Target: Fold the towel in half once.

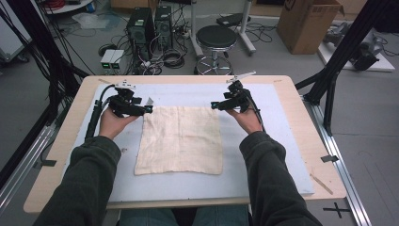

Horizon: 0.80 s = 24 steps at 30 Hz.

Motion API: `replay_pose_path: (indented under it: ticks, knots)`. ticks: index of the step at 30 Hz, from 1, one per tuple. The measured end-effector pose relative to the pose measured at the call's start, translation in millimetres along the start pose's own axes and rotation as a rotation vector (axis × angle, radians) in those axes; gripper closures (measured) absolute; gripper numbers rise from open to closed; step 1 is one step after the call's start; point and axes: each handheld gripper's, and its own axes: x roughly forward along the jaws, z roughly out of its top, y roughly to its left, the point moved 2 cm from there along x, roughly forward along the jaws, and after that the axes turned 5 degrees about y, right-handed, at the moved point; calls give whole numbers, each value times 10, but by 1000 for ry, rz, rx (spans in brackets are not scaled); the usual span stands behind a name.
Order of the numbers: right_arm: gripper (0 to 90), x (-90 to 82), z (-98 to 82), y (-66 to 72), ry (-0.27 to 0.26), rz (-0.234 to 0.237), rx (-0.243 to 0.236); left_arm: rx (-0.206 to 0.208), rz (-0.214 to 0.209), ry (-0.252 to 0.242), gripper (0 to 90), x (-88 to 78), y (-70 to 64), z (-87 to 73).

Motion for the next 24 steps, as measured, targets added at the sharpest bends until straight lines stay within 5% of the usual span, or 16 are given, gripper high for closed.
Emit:
replay_pose_path:
  ticks: [24]
  knots:
    - [241, 215, -52, -207, 47, -12, 55, -60, 18, 26, 381, 238, 213, -115]
